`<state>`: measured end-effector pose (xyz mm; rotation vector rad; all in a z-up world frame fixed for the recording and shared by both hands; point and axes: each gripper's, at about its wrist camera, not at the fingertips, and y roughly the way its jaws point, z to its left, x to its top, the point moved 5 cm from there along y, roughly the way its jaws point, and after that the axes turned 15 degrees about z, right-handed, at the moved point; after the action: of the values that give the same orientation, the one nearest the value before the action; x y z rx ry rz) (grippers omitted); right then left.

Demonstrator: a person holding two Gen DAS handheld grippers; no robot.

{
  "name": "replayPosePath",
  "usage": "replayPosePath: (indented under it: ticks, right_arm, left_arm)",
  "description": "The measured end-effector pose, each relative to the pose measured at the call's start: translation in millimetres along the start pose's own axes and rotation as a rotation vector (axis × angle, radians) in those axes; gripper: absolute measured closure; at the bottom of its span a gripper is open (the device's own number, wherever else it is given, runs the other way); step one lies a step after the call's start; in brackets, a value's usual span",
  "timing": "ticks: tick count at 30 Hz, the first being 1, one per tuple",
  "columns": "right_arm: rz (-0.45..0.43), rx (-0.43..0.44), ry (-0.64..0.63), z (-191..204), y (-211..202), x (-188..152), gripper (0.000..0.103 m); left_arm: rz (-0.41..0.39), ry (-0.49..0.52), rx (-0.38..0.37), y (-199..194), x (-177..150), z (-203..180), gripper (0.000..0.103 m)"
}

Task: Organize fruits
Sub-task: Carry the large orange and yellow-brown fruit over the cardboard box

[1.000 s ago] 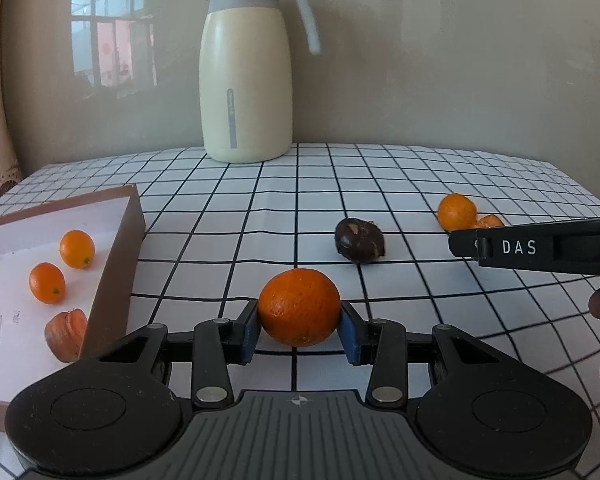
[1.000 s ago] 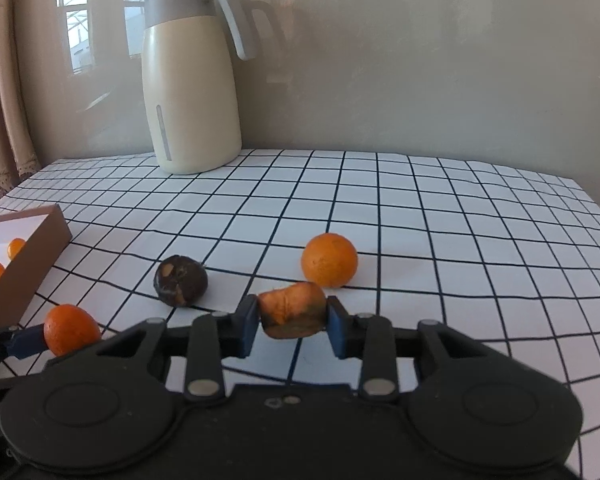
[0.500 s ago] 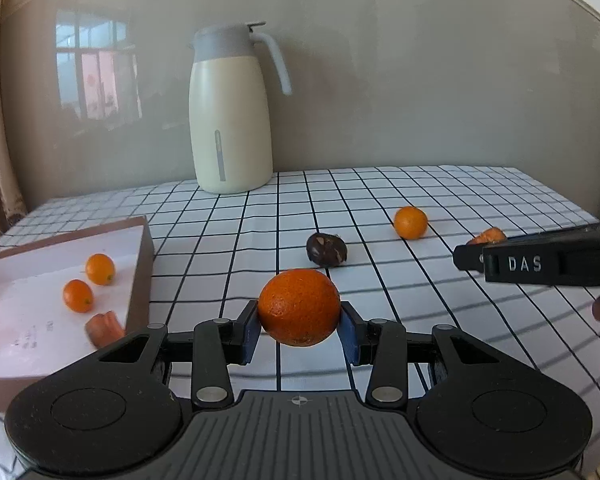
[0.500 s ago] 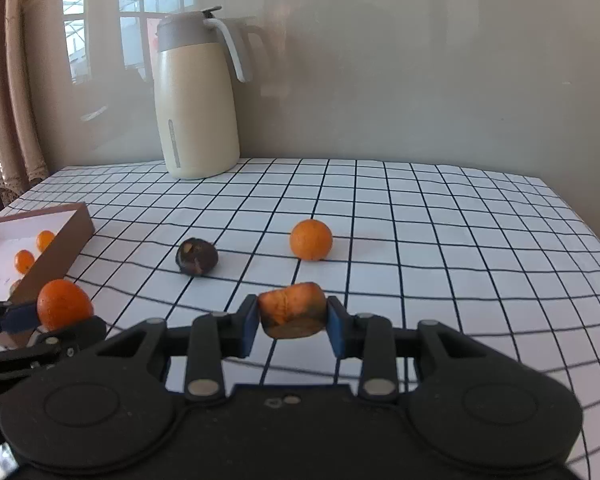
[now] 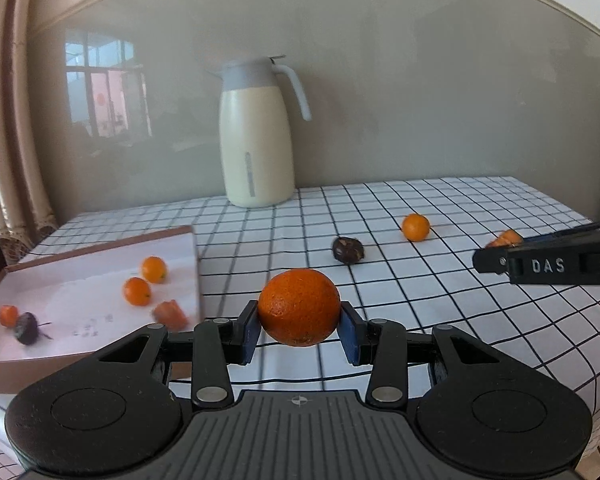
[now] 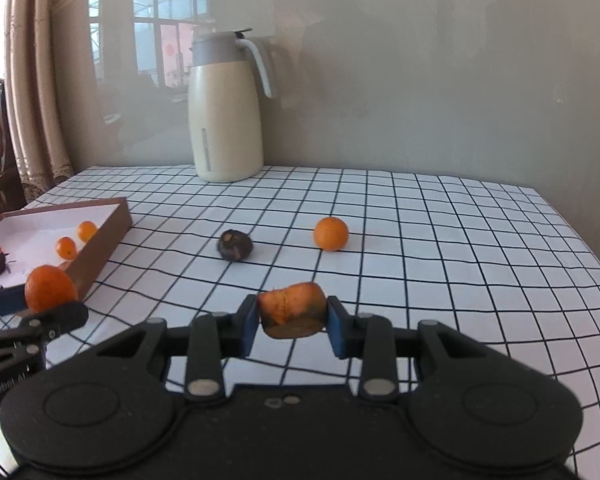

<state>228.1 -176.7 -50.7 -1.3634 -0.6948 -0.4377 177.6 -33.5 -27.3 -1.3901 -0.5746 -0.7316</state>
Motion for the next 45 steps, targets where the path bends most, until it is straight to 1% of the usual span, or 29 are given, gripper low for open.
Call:
replayPosePath:
  ticks: [11, 19, 30, 36, 45]
  right_arm:
    - [-0.020, 0.066, -0.089, 50.8, -21.4, -4.5, 0.076]
    - [-0.035, 0.124, -0.167, 95.8, -25.9, 2.4, 0.076]
    - [-0.054, 0.200, -0.257, 152.8, -25.5, 13.9, 0.076]
    - [-0.062, 0.225, -0.289, 175.7, -26.4, 17.4, 0.076]
    - [-0.076, 0.244, -0.329, 197.4, -28.1, 25.0, 0.076]
  left_arm:
    - [-0.028, -0.050, 0.047, -29.5, -14.1, 41.6, 0.062]
    - [-0.048, -0.106, 0.097, -43.5, -21.4, 81.0, 0.062]
    - [-0.049, -0.169, 0.170, -52.4, -34.4, 130.1, 0.062]
    - [-0.050, -0.196, 0.203, -55.3, -38.3, 153.5, 0.062]
    - [-0.065, -0.225, 0.233, -59.9, -38.6, 178.7, 0.062]
